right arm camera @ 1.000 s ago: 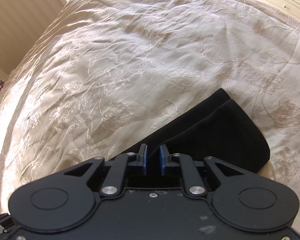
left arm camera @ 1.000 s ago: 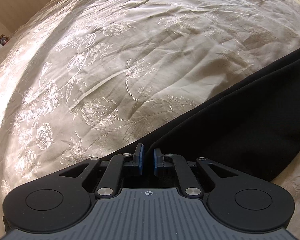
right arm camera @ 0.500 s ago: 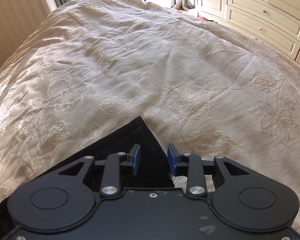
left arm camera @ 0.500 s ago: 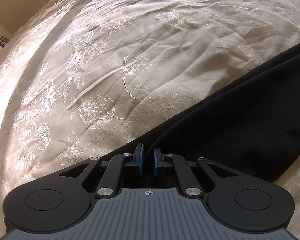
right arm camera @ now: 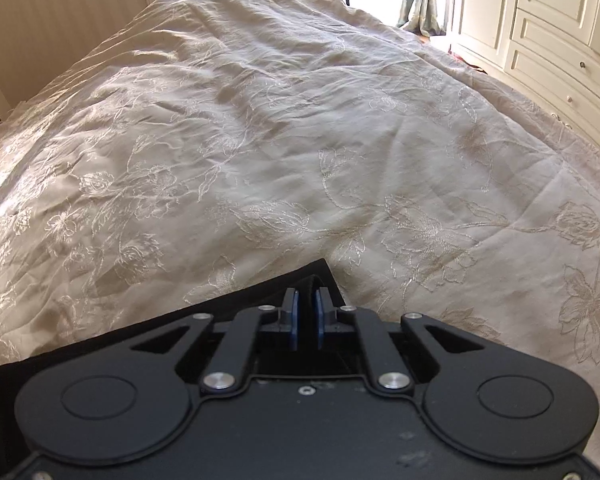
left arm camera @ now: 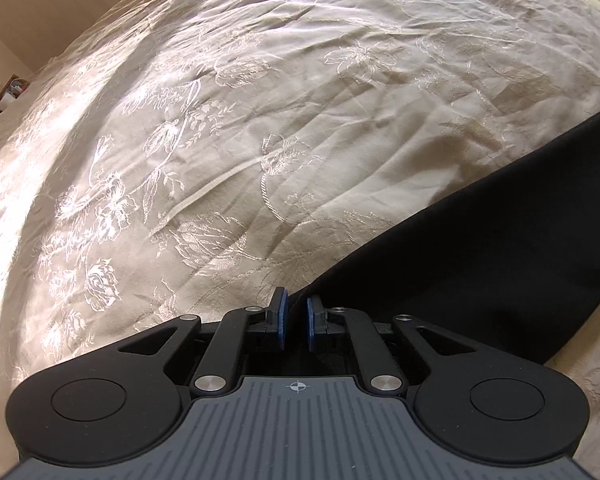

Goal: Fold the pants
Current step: 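Lift the cuffs with both tools and fold them over toward the waistband, then open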

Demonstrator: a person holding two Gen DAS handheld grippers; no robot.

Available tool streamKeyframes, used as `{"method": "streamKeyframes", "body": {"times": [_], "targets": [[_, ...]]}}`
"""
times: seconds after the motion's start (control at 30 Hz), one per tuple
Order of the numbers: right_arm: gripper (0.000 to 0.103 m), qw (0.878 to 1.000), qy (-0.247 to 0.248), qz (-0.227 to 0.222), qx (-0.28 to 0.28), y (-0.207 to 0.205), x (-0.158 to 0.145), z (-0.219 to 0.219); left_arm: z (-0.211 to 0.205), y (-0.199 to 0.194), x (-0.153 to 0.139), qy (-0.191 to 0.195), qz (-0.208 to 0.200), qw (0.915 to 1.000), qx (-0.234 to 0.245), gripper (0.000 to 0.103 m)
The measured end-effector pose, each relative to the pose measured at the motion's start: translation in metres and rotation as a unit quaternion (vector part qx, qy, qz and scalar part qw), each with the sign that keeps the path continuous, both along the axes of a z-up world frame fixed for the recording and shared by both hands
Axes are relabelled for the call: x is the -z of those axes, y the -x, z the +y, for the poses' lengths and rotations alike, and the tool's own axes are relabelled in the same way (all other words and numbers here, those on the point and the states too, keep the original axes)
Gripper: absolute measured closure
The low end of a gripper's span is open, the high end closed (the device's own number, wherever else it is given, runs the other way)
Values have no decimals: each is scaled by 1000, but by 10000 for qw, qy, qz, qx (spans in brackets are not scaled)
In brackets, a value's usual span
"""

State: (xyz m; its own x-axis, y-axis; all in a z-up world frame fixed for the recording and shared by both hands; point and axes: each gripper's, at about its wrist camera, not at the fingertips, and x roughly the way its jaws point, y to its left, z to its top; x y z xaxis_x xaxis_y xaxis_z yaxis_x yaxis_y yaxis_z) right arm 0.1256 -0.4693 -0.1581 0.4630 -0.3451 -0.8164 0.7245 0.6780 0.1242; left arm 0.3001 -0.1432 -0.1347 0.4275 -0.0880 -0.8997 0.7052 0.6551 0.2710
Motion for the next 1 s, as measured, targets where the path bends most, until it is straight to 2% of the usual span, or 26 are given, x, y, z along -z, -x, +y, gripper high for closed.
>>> {"method": "streamKeyframes", "body": {"times": [0.17,0.27,0.37,0.43,0.53,0.6,0.73,0.8,0.93,1.0], "targets": [[93,9998,-106,-50,184,-10,2,-14,-6,-11,12,-178,163,9997,73,93],[93,9995,-149,210,186,-19,13,-15,-7,-9,15,-276,145,9993,193,93],[93,9990,-186,280,309,-18,16,-14,-3,-8,9,-215,208,9992,281,93],[93,9989,-173,267,343,-15,12,-13,-1,-10,6,-132,411,9983,383,93],[93,9988,-126,346,334,-11,6,-12,-2,-13,8,-203,479,9974,509,91],[93,9983,-133,452,348,-12,12,-15,-3,-19,10,-195,609,9971,418,91],[89,9953,-307,773,489,-21,28,-23,3,-32,0,97,897,9959,107,90],[89,9943,-406,830,537,-21,30,-24,8,-35,-9,274,902,9955,37,87],[88,9950,-318,770,558,-13,26,-20,19,-36,-37,564,604,9964,-167,83],[86,9958,-138,601,679,-5,17,-17,24,-38,-51,690,482,9960,-286,82]]}}
